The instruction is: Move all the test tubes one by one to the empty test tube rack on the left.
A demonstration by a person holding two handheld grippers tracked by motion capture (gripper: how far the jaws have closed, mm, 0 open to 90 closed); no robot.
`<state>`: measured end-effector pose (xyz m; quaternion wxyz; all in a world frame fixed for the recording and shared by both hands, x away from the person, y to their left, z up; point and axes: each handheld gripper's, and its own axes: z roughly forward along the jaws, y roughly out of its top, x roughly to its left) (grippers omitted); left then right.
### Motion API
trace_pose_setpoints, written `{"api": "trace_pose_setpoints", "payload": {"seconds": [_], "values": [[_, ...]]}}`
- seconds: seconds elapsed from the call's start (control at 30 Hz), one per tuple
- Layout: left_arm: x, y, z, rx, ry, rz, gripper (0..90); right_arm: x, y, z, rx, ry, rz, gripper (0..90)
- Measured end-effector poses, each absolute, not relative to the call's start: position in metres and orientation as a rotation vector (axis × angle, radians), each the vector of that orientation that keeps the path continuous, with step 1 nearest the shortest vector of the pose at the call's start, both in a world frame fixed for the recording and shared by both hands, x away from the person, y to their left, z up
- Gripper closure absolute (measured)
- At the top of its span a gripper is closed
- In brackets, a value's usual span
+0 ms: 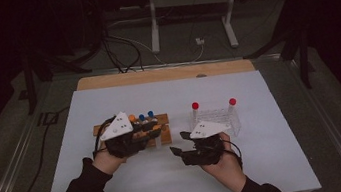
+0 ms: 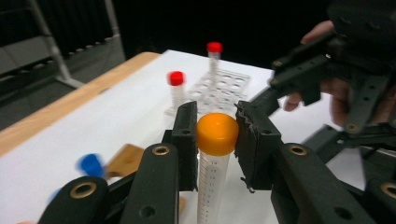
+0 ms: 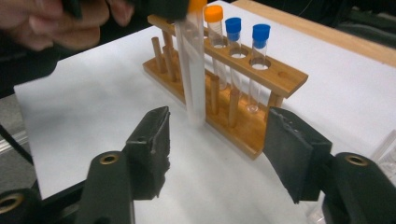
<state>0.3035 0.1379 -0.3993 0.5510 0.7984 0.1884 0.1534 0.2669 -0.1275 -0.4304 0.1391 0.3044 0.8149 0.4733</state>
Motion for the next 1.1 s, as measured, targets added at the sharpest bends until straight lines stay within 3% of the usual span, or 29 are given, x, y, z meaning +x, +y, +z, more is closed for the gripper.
{"api": "trace_pose_setpoints", "payload": {"seconds": [0.23, 0.43, 0.53, 0.77, 1.1], "values": [[0.309, 0.167, -0.384, 1.839, 0.503, 0.459, 71.5, 0.268, -0.129, -0.428, 0.911, 2.333, 1.371, 18.1], [0.319, 0.194, -0.379, 1.795, 0.591, 0.533, 71.5, 0.267, -0.130, -0.427, 0.918, 2.317, 1.369, 12.8], [0.324, 0.205, -0.380, 1.771, 0.623, 0.556, 71.5, 0.266, -0.131, -0.426, 0.879, 2.314, 1.372, 1.5], [0.338, 0.218, -0.394, 1.729, 0.694, 0.571, 71.5, 0.263, -0.132, -0.424, 0.845, 2.296, 1.369, 0.0], [0.351, 0.213, -0.423, 1.791, 0.744, 0.534, 71.5, 0.262, -0.137, -0.424, 0.827, 2.268, 1.405, 0.0]]}}
